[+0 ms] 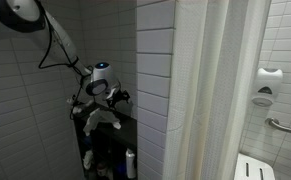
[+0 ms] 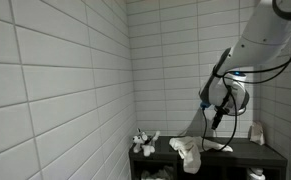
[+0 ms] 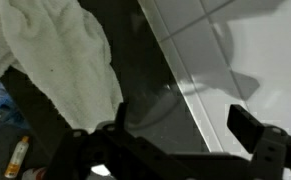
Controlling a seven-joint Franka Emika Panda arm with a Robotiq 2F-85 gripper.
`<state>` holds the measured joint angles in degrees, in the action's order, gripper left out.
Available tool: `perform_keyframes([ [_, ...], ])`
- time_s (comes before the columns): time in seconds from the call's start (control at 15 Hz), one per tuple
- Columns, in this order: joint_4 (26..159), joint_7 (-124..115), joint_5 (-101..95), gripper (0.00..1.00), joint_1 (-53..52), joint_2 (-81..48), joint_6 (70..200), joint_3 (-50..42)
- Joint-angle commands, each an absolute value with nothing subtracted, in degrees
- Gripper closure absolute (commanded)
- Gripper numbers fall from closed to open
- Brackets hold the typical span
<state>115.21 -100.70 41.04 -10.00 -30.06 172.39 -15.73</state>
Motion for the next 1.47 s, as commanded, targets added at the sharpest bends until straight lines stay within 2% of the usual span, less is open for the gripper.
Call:
perform_keyframes([
  [0.0,115.4,-102.0,41.3,0.00,-10.4,-30.3,172.9,-16.5],
  [0.33,117.5,-101.1,41.9,0.00,-10.4,-30.3,175.2,-15.8],
  [0.93,124.3,-100.3,40.6,0.00,-6.0,-29.8,185.7,-8.6],
  [1.4,122.1,-101.0,40.9,0.00,-4.2,-29.5,180.5,-8.6],
])
